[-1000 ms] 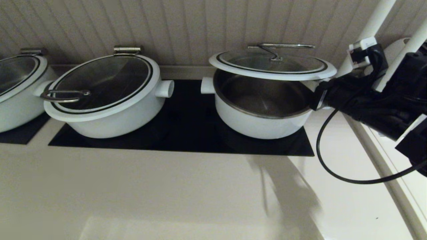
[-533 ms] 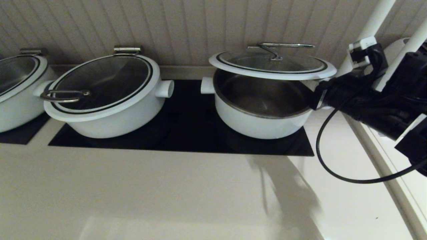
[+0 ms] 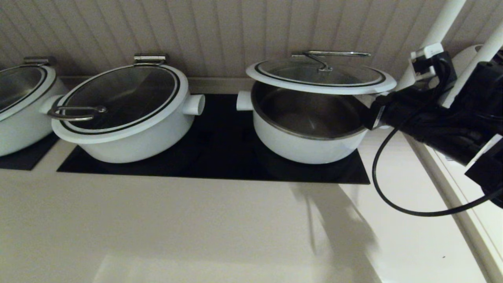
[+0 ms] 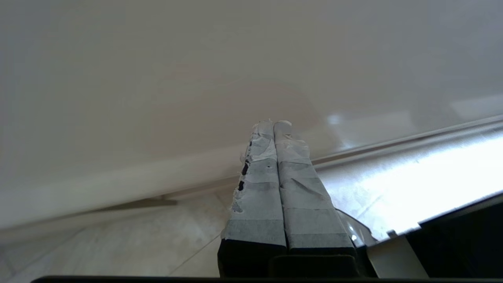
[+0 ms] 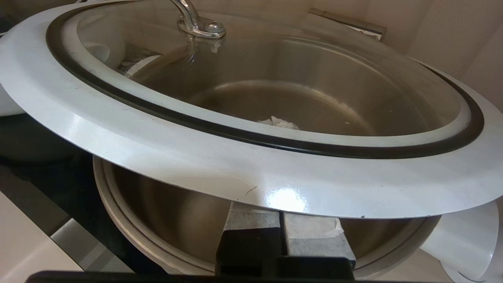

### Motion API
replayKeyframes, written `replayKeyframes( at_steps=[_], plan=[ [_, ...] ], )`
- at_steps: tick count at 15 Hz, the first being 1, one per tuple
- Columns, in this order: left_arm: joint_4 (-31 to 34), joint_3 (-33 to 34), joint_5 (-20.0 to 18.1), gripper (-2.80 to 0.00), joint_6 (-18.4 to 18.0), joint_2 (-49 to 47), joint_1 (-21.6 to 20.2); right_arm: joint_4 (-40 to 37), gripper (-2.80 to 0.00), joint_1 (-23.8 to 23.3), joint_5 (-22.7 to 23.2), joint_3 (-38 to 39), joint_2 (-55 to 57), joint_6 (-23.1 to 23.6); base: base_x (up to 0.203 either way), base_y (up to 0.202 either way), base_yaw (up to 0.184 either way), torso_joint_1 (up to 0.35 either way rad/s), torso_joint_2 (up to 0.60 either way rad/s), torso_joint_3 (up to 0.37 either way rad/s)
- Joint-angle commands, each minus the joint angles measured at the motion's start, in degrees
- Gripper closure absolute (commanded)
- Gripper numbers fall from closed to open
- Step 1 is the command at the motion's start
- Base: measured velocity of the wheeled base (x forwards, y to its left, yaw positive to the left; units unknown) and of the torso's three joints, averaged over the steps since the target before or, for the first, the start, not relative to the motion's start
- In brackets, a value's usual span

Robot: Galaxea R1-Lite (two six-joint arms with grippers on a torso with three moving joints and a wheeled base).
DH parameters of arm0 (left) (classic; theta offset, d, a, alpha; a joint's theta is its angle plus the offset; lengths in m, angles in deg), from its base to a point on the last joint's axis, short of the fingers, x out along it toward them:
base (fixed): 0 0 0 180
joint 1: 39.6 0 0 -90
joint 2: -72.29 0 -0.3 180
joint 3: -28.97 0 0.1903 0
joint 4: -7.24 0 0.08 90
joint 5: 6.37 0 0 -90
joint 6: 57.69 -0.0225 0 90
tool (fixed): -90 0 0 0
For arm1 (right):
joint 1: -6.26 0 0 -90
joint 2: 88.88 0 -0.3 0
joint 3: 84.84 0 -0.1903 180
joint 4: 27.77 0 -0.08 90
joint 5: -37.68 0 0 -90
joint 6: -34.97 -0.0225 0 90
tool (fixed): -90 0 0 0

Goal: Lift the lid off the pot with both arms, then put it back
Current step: Open the pot lid completely

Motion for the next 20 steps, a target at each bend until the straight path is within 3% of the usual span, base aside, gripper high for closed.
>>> replayKeyframes(
  at_steps=[1,8,11,20],
  plan=[
    [0.02,0.00,0.08,0.00,0.10,-1.38,-2.91,0.31,0.00,0.03,0.06,-0.05,0.23,0.05,0.000,0.000,0.000,0.000,0.00,0.000],
    [0.02,0.06,0.13,0.00,0.28,0.14,-10.96,0.34,0.00,0.03,0.15,-0.47,1.38,0.02,0.000,0.000,0.000,0.000,0.00,0.000],
    [-0.07,0.17,0.48,0.00,2.20,1.12,-11.30,0.31,0.00,0.03,0.15,-0.56,1.46,0.05,0.000,0.000,0.000,0.000,0.00,0.000],
    [-0.07,0.17,0.48,0.00,2.12,1.12,-13.15,0.74,0.00,0.03,0.15,-1.08,1.55,-0.04,0.000,0.000,0.000,0.000,0.00,0.000]
  ],
)
